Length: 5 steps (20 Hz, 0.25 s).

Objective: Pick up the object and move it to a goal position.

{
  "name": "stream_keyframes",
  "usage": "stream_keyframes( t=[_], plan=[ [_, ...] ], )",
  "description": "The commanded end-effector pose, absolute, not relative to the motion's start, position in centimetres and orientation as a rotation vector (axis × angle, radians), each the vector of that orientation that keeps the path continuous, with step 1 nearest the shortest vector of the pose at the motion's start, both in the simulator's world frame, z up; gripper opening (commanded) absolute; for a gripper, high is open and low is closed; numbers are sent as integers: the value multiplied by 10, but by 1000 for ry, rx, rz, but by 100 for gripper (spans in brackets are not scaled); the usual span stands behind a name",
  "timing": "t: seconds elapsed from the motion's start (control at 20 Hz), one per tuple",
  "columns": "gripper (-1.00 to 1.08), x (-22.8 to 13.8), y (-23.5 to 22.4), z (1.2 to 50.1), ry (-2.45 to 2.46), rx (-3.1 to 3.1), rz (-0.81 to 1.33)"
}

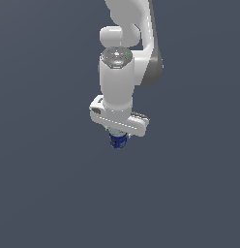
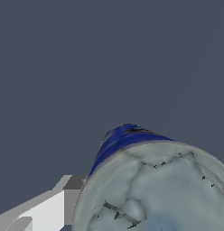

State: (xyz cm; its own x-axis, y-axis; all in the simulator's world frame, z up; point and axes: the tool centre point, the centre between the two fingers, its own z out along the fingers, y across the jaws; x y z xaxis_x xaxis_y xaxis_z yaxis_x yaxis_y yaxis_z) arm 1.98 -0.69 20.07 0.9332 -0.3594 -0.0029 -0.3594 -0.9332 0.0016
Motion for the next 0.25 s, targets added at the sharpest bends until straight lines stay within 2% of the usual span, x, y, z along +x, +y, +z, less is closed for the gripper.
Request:
stream_keyframes(
  t=[0.0, 0.2],
  plan=[
    [-100, 24, -7, 209, -574, 3088, 0],
    [-100, 26, -8, 212, -574, 3088, 0]
  ],
)
